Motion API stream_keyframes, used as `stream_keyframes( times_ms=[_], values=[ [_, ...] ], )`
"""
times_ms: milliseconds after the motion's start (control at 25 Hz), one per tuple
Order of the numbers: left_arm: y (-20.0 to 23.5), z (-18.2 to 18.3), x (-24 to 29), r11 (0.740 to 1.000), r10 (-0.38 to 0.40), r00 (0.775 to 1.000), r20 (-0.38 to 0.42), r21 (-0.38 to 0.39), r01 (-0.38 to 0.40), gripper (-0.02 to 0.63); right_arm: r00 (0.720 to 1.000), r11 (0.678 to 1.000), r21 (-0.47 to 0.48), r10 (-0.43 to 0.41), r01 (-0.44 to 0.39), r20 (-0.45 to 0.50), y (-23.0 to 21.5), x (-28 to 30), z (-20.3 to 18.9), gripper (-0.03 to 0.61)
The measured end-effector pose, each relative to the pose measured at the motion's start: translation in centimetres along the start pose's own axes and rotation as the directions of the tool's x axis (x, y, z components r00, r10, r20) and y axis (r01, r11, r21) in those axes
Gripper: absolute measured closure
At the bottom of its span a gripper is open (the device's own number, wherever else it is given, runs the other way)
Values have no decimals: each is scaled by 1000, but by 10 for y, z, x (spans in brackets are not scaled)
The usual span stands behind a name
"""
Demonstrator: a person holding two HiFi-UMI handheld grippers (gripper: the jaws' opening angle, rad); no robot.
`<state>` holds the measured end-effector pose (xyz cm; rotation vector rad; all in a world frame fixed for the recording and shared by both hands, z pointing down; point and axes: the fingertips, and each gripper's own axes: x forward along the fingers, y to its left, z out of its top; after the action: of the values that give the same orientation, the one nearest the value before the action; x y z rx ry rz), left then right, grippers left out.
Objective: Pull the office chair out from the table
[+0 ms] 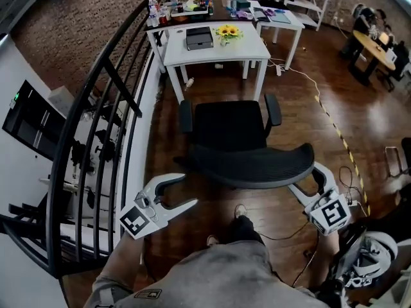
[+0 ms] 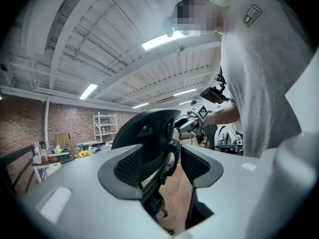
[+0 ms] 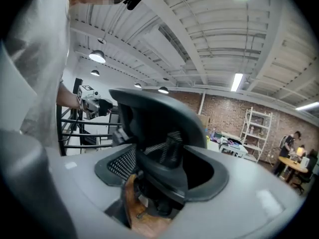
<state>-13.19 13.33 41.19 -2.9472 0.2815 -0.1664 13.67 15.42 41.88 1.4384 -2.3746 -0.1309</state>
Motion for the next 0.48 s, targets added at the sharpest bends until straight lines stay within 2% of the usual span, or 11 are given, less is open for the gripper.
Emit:
stream_keyframes(
  times_ms=[200, 480],
  values=[
    [-36, 6, 1, 997, -80, 996, 34, -12, 80, 426, 993, 993, -12, 121, -121, -12, 71, -10, 8, 307],
    [-76, 19, 6, 997, -65, 996, 66, -24, 67, 495, 977, 977, -17, 214, -213, 10, 111, -30, 14, 385]
  ],
)
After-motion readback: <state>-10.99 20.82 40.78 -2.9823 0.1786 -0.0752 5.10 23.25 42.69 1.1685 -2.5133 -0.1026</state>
